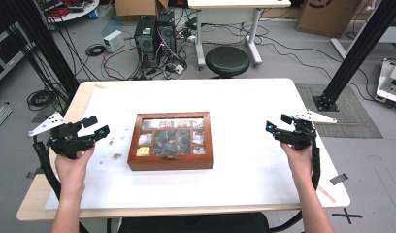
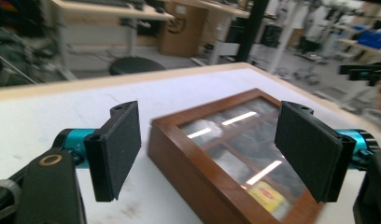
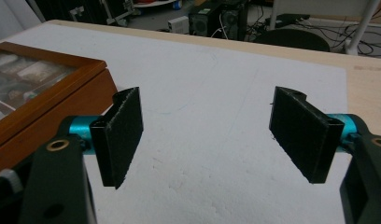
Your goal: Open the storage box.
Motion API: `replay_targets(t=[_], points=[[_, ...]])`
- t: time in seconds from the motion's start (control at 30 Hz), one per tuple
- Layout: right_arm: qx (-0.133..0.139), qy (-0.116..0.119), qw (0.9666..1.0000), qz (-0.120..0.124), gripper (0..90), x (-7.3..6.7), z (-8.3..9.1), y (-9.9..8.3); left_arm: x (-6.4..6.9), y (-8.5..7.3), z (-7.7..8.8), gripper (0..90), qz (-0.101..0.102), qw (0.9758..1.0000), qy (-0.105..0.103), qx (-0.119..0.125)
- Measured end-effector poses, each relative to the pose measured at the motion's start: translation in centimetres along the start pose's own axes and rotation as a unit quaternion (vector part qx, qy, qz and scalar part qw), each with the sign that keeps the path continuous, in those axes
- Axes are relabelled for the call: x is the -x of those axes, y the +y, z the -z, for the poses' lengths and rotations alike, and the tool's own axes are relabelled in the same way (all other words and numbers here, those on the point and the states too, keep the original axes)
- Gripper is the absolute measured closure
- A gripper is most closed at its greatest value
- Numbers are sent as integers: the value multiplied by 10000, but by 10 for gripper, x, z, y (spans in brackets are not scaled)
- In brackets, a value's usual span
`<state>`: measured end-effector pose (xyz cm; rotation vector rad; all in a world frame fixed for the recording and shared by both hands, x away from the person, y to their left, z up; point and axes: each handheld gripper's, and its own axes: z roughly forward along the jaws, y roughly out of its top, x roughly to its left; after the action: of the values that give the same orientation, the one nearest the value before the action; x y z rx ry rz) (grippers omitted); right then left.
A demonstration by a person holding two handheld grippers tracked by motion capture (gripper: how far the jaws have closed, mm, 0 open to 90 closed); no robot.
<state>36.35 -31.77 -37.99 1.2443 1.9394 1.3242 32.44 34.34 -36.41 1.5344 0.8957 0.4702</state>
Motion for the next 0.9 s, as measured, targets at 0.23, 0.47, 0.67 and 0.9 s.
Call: replay_targets(t=[0.23,0.47,0.67,0.9], points=[[-55,-21,10000,-6,265,2,0,-2,4,0,-3,227,-91,9999,6,146],[-135,-54,9999,19,265,2,-2,-3,4,-5,-6,227,-76,9999,-88,42],[-155,-61,9998,67,266,1,-4,-3,8,-7,-9,227,-215,9996,-112,-109],[-163,-71,9998,68,266,2,-3,-2,12,-7,-8,227,-342,9993,-135,-65]])
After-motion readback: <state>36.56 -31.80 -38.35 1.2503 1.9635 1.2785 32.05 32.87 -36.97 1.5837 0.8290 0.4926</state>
